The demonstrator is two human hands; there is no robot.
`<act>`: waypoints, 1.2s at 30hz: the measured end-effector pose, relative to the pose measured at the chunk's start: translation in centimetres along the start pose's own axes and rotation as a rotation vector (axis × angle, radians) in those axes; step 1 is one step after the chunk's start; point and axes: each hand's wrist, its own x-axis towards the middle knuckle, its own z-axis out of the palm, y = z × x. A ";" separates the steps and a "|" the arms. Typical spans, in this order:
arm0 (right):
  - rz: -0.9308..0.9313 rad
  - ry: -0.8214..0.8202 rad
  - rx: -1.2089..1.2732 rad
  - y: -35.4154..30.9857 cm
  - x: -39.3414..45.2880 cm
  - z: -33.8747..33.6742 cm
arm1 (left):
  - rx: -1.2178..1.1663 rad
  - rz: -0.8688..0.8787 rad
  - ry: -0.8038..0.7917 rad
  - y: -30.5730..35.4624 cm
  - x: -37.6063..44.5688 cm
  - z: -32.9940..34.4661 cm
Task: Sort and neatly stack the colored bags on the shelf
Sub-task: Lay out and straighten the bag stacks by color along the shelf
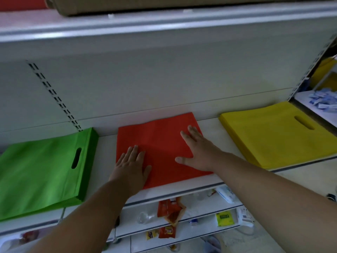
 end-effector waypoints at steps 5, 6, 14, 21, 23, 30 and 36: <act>-0.011 0.360 -0.058 0.7 -3.4 -4.2 | -0.015 -0.015 0.123 2.0 -0.7 -2.6; -0.003 0.404 -0.086 1.4 -4.4 -4.7 | -0.008 0.023 0.190 3.1 -1.1 -2.9; 0.129 0.447 -0.204 8.8 -10.2 -8.4 | -0.118 0.388 0.354 15.1 -2.7 -2.9; 0.083 0.397 -0.149 19.1 -12.7 -9.6 | -0.098 0.393 0.352 25.3 0.3 -1.0; 0.046 0.366 -0.132 22.2 -13.0 -10.0 | -0.200 0.305 0.260 28.4 0.9 -0.2; -0.089 0.028 0.032 28.1 -13.1 -8.3 | -1.095 -0.510 -0.055 35.9 4.5 -0.4; -0.141 0.109 -0.226 28.6 -13.1 -5.3 | -1.421 -0.616 -0.080 38.6 6.7 -2.2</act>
